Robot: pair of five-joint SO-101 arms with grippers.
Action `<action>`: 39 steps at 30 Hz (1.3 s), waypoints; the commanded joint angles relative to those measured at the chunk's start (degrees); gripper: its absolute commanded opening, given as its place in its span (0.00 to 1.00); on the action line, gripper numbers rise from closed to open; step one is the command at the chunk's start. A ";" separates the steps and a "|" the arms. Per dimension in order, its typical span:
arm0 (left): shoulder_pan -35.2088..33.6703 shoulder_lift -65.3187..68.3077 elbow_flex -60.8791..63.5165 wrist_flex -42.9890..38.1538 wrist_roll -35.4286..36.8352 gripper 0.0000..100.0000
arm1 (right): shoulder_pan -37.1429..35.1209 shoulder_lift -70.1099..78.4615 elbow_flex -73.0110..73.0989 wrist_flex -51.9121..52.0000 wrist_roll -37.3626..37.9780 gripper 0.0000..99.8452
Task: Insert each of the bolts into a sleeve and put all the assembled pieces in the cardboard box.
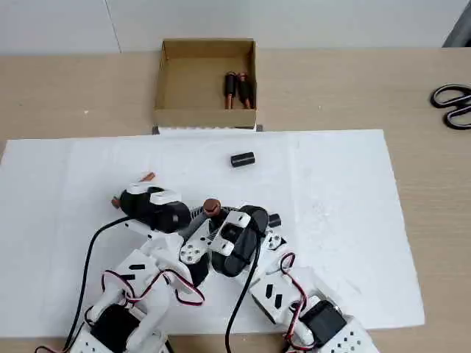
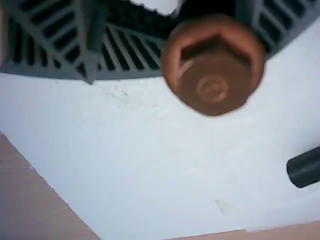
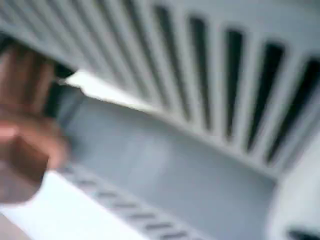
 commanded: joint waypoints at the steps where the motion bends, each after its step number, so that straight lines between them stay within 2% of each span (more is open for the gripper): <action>1: 0.26 0.26 -0.22 0.97 -1.76 0.18 | -0.31 -0.92 0.70 -1.45 0.62 0.00; 13: 0.09 0.62 -4.97 2.64 -6.33 0.18 | 1.80 -0.84 0.70 -1.45 0.62 0.00; 21: -8.35 0.44 -5.32 2.73 -10.64 0.18 | 1.80 -0.84 0.79 -1.45 0.35 0.00; 27: -9.41 0.62 -6.11 -1.14 -10.20 0.18 | 1.63 -0.48 0.79 -1.45 0.26 0.00; 34: -8.88 0.62 -11.38 -0.97 -6.59 0.18 | 1.63 -0.31 0.79 -1.36 0.26 0.00; 36: -9.23 0.62 -11.38 -0.53 -6.59 0.15 | 1.71 -0.31 0.79 -1.36 0.26 0.00; 39: -9.23 0.62 -11.38 3.60 -6.86 0.01 | 1.89 -0.31 0.79 -1.36 0.26 0.00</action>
